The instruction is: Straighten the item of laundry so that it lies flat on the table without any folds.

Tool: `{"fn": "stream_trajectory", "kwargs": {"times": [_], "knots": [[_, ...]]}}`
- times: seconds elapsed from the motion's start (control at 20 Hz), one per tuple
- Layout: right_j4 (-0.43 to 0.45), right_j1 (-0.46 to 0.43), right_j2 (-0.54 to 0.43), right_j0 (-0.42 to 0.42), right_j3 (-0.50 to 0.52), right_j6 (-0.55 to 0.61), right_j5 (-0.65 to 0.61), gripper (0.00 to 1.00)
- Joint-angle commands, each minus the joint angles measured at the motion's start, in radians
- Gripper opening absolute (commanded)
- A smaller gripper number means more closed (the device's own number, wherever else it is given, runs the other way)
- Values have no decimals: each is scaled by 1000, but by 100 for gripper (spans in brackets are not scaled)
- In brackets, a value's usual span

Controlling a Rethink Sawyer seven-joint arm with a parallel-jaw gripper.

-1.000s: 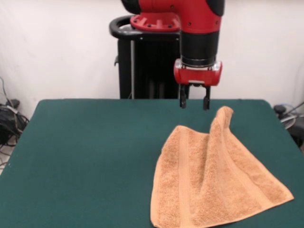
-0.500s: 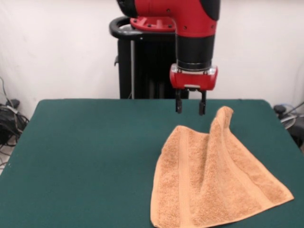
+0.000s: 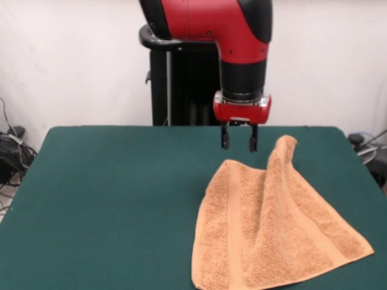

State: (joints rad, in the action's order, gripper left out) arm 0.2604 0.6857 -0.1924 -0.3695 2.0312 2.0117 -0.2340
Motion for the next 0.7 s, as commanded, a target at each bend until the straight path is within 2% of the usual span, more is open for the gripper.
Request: {"fn": "stream_trajectory", "kwargs": {"times": [0.05, 0.7], "knots": [[36, -72, 7, -1, -20, 87, 71, 100], [25, -69, -8, -17, -16, 71, 34, 100]]}}
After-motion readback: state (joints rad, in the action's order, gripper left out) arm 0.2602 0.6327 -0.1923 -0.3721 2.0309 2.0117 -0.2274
